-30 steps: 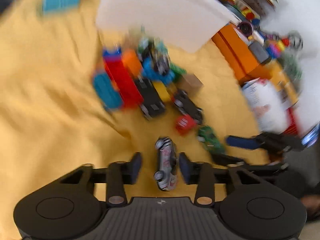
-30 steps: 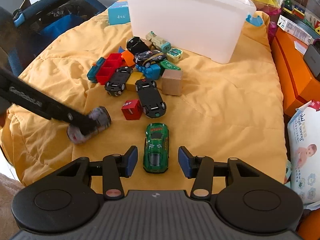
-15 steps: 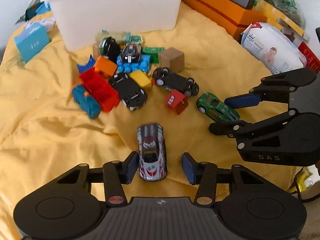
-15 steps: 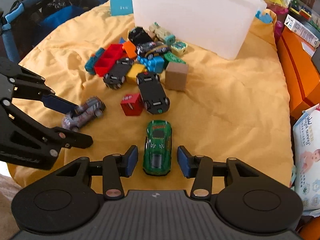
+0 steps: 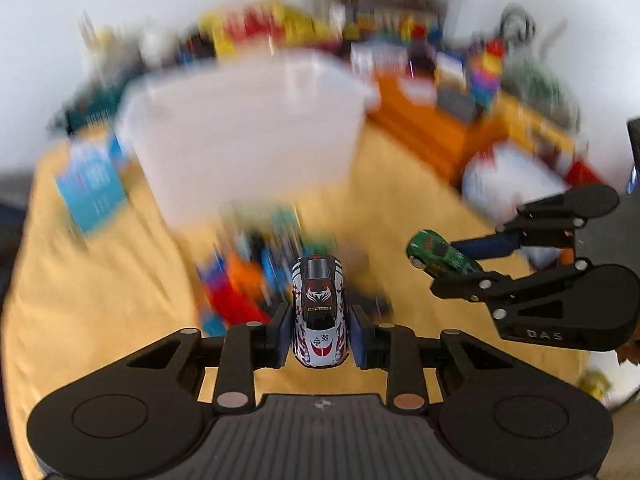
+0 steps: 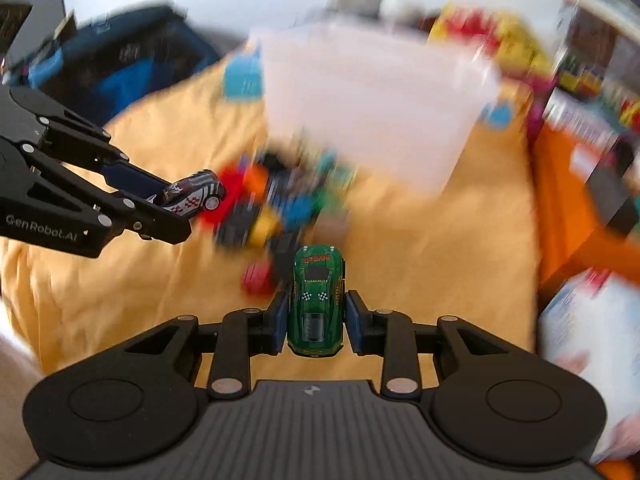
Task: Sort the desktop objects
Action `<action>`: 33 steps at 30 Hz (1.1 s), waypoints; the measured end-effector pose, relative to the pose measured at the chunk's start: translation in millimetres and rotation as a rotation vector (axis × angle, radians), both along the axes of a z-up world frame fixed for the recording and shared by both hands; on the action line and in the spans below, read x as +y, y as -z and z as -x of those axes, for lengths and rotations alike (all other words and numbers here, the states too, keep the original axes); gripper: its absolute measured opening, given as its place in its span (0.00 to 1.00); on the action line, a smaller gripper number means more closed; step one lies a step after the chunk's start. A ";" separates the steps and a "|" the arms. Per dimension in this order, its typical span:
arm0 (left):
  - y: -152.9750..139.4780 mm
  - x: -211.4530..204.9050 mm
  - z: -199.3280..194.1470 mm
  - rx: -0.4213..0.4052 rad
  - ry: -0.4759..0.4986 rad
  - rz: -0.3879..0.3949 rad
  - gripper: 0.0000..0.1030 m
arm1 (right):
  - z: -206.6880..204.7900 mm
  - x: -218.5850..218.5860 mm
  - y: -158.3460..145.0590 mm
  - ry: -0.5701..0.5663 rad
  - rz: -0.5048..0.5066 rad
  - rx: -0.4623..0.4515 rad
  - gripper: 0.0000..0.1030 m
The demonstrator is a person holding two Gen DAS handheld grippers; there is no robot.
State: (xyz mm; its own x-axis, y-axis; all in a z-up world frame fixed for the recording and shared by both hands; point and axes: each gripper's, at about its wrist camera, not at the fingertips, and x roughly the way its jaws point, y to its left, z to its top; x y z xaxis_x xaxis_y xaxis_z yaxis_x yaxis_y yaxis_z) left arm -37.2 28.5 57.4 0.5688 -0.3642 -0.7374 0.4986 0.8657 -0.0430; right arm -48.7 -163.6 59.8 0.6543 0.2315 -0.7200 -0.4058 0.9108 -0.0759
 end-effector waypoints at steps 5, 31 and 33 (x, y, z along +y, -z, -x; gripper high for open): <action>-59.0 5.4 -39.7 -0.200 -0.044 0.070 0.32 | -30.0 3.8 -65.7 0.014 -0.010 -0.237 0.32; -58.4 -8.3 -172.7 -0.328 -0.166 -0.025 0.64 | -179.9 11.6 -69.6 0.141 -0.062 -0.163 0.50; -70.9 -3.9 -155.2 -0.377 -0.174 -0.017 0.68 | -167.7 13.3 -81.9 0.129 -0.059 -0.204 0.57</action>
State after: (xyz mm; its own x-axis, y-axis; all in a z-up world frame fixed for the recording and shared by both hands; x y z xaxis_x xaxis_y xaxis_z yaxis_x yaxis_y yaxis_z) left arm 118.0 24.6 128.3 0.8524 -0.2281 -0.4706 0.3226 0.9376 0.1299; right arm 119.0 -150.3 141.7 0.8116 0.1742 -0.5577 -0.2673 0.9595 -0.0893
